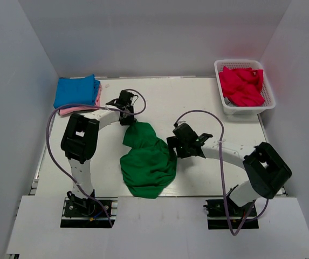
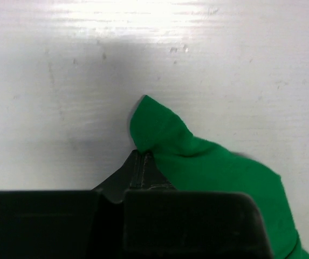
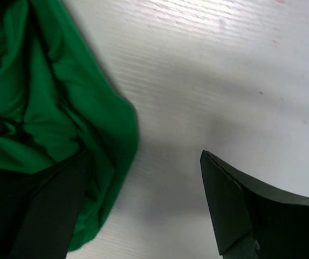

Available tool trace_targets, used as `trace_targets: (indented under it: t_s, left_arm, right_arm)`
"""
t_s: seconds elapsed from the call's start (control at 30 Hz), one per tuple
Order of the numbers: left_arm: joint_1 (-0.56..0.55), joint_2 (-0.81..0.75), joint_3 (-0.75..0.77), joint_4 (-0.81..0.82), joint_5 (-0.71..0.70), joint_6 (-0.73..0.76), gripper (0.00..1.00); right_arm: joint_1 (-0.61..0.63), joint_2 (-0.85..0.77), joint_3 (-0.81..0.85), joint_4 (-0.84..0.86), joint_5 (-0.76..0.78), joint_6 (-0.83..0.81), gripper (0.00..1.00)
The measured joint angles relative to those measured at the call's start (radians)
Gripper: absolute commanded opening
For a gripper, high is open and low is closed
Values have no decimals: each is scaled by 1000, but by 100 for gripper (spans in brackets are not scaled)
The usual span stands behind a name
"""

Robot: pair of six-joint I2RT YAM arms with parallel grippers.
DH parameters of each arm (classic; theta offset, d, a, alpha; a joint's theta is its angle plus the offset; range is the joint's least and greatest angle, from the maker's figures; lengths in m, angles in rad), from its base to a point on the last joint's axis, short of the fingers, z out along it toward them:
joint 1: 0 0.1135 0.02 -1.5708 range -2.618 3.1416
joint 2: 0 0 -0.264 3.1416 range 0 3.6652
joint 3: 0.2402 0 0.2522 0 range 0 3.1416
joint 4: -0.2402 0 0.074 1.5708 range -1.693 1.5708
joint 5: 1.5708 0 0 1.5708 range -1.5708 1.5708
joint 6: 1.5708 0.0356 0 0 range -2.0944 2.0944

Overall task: Fold and stack the t-shirts
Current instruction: Flatten out the tshirt

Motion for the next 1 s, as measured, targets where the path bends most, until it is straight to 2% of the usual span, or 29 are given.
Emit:
trace_targets:
  t_s: [0.1, 0.13, 0.2, 0.23, 0.27, 0.43, 0.57, 0.67, 0.83, 1.0]
  left_arm:
    - [-1, -38, -56, 20, -7, -3, 0]
    - [-1, -49, -70, 19, -10, -5, 0]
    - [-2, -61, -85, 18, -19, -10, 0]
    - [-2, -65, -89, 16, -24, -11, 0]
    - [-2, -67, -89, 9, -29, -13, 0]
    - [-2, -87, -90, -18, -55, -18, 0]
    - [-2, -163, -86, -48, -82, -40, 0]
    - [-2, -279, -78, -51, -81, -55, 0]
    - [-2, -563, -48, 16, -47, -80, 0]
    - [-4, -813, 15, 83, 15, -76, 0]
  right_arm:
    - [24, 55, 28, 29, 2, 7, 79]
    - [34, 74, 35, 41, 2, 10, 64]
    - [47, 106, 42, 64, 7, 13, 43]
    - [51, 113, 46, 67, 14, 18, 17]
    - [56, 118, 48, 74, 19, 22, 2]
    - [64, 109, 47, 80, 70, 59, 0]
    - [65, -6, 47, 66, 160, 51, 0]
    - [65, -134, 63, 64, 232, 27, 0]
    - [65, -307, 153, 65, 338, -32, 0]
    - [65, -462, 230, 64, 362, -135, 0]
